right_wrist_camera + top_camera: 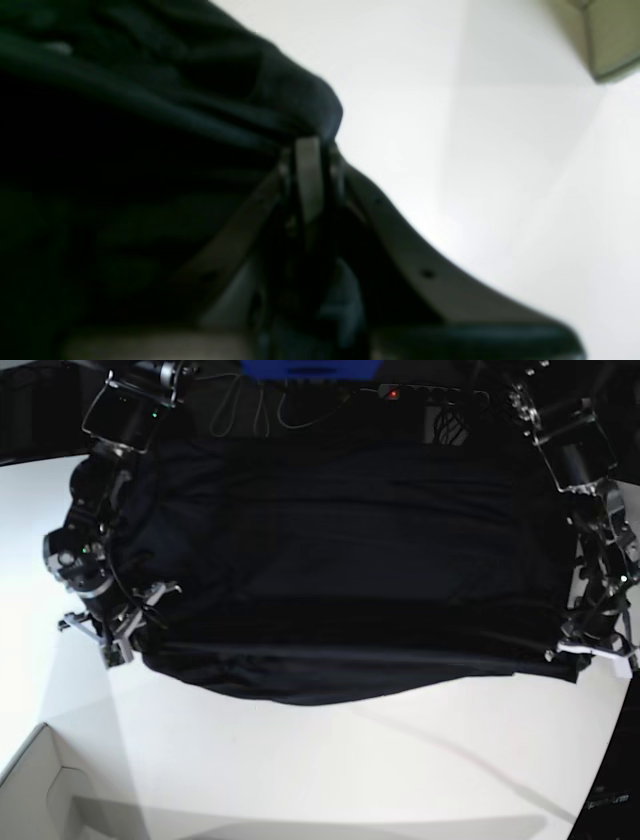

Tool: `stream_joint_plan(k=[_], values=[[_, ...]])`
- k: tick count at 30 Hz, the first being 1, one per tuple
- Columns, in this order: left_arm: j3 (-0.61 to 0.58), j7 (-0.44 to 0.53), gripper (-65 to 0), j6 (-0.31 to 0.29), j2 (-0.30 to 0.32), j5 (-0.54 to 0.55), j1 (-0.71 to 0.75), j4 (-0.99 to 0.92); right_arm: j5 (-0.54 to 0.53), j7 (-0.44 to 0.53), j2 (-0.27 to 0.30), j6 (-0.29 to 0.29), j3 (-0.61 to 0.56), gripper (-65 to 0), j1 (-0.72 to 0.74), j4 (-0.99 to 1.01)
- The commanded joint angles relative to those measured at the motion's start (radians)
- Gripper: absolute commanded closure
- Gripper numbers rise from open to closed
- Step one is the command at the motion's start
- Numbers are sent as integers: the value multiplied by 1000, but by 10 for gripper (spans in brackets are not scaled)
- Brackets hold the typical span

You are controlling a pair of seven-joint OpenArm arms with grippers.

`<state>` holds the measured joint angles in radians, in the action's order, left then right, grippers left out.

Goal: Layout the t-shirt on the table in an organized manner, then fold the t-shirt properly
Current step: 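Lift and fold the held shirt edge over onto the shirt body with both grippers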

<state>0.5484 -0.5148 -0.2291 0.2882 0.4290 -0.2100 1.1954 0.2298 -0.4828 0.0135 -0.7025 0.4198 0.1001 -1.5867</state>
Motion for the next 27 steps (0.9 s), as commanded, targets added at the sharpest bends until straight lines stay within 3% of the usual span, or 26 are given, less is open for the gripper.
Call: stream_joint_plan(k=[1, 11, 15, 27], values=[[5, 18, 0, -5, 21, 24, -10, 44, -13, 26, 7, 4, 1, 0, 7, -39], [8, 2, 0, -3, 18, 123, 206, 266, -13, 26, 3, 4, 1, 0, -144, -205], [75, 3, 0, -3, 16, 167, 286, 301, -13, 26, -1, 4, 1, 0, -214, -266], [126, 2, 0, -5, 18, 192, 387, 363, -13, 26, -22, 4, -2, 0, -391, -399]])
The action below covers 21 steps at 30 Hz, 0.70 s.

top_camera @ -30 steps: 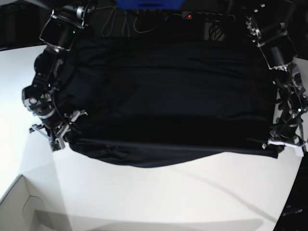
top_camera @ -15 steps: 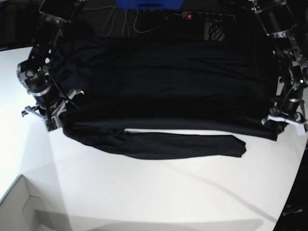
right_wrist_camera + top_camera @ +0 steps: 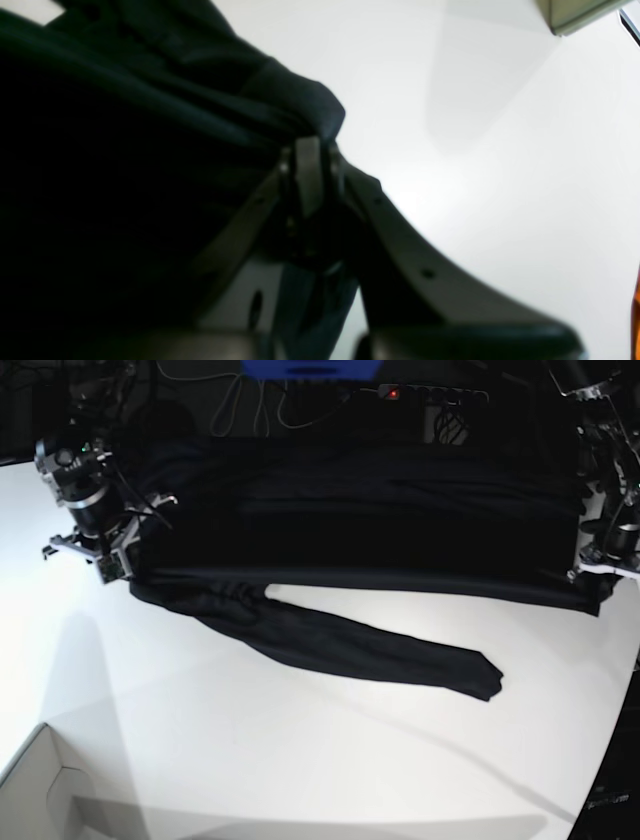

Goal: Layout the t-shirt on the table in an organized manner, then fold the t-shirt properly
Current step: 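Lift and fold the held shirt edge over onto the shirt body with both grippers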

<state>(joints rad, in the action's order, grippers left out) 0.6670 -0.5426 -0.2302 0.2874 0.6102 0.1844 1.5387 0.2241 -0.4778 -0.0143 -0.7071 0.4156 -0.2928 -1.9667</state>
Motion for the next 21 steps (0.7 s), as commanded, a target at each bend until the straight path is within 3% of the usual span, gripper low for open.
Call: stream_joint_plan(k=[1, 15, 21], values=[[7, 29, 0, -4, 19, 10, 5, 32, -7, 21, 6, 9, -5, 0, -13, -26], [58, 29, 0, -5, 17, 17, 100, 65, -7, 27, 10, 9, -24, 0, -118, -30], [58, 29, 0, -5, 28, 127, 149, 73, -2, 23, 7, 9, -22, 0, -125, -44]])
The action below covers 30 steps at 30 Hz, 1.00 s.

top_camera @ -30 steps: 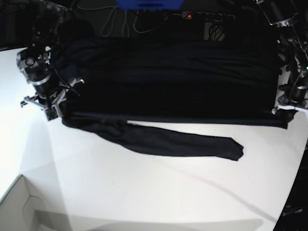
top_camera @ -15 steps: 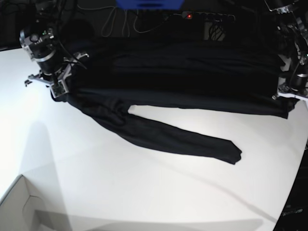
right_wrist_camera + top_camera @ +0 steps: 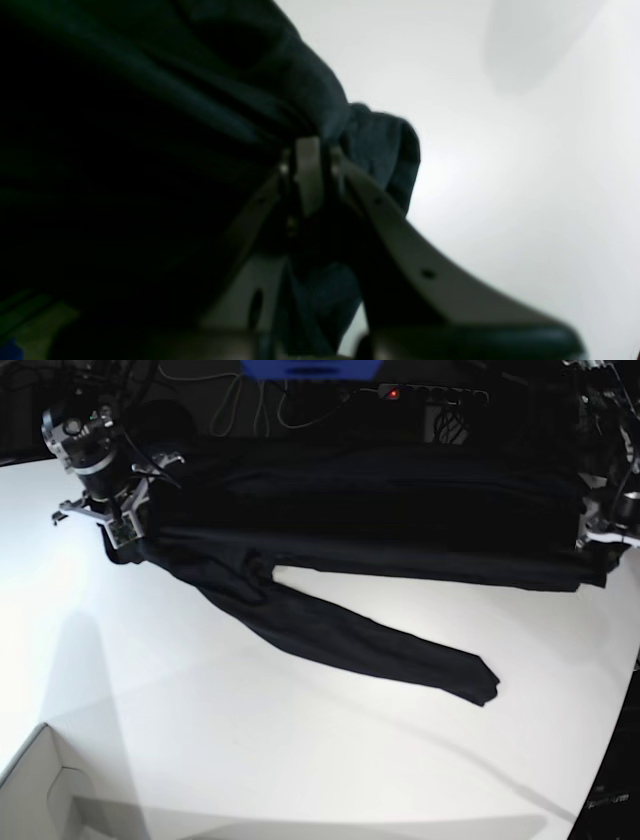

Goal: Layout the t-shirt on the table in an organized manner, then fold the t-shirt properly
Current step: 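Lift and fold the held shirt edge over onto the shirt body with both grippers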

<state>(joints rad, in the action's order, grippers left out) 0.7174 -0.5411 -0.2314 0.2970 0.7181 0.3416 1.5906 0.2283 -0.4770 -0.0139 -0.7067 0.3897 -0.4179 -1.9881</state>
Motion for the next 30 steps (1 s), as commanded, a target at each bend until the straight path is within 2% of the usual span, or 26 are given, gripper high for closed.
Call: stream_joint_plan(k=[1, 7, 10, 14, 17, 20, 24, 30], values=[[8, 28, 0, -4, 20, 31, 0, 23, -7, 22, 7, 9, 5, 0, -2, -23], [11, 28, 0, -4, 31, 42, 47, 86, -5, 27, 12, 9, 7, 0, -20, -24], [51, 25, 0, -4, 24, 42, 50, 124, -5, 24, 12, 9, 5, 0, -22, -24], [107, -64, 0, -4, 23, 42, 47, 162, -5, 22, 10, 9, 5, 0, -22, -24], [143, -96, 0, -4, 23, 42, 41, 158, -5, 22, 9, 9, 5, 0, -22, -23], [140, -99, 0, -4, 21, 42, 40, 142, -7, 22, 7, 9, 4, 0, -23, -23], [138, -99, 0, -4, -14, 36, 37, 93, -10, 22, 7, 9, -2, 0, -43, -20], [9, -96, 0, -4, -18, 33, -37, -100, -10, 21, 5, 9, -44, 0, -40, 20]])
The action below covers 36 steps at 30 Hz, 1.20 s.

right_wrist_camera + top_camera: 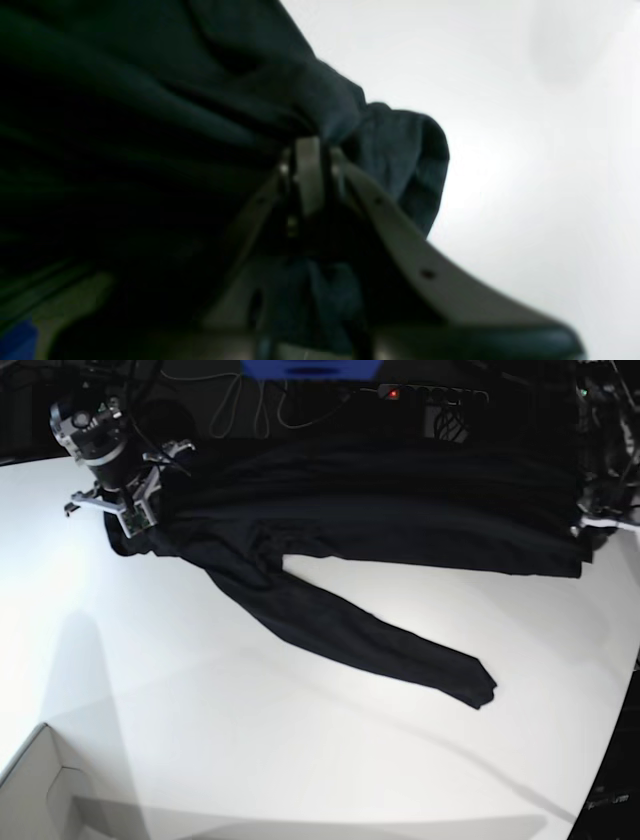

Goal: Layout the t-shirt on the table in an organized manner, then fold the t-shirt properly
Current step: 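Lift and fold the held shirt edge over onto the shirt body with both grippers, then lower the folded edge and release it with the left gripper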

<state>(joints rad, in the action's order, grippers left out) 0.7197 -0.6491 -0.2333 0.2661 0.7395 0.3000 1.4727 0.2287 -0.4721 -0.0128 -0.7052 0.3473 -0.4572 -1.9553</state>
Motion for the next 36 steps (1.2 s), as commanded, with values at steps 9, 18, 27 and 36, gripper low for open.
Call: stream_joint_plan(k=[9, 18, 27, 36], values=[[-55, 13, 0, -162, 11, -114, -141, -255, -9, 23, 7, 7, -38, 0, 93, 247], [18, 15, 0, -186, -58, -315, -200, -263, -2, 25, 12, 7, -34, 0, 166, 343], [13, 176, 0, -186, -55, -357, -275, -484, -2, 25, 49, 7, 88, 0, 286, 475], [-2, 179, 0, -186, -75, -357, -319, -511, -2, 25, 92, 7, 112, 0, 318, 505]])
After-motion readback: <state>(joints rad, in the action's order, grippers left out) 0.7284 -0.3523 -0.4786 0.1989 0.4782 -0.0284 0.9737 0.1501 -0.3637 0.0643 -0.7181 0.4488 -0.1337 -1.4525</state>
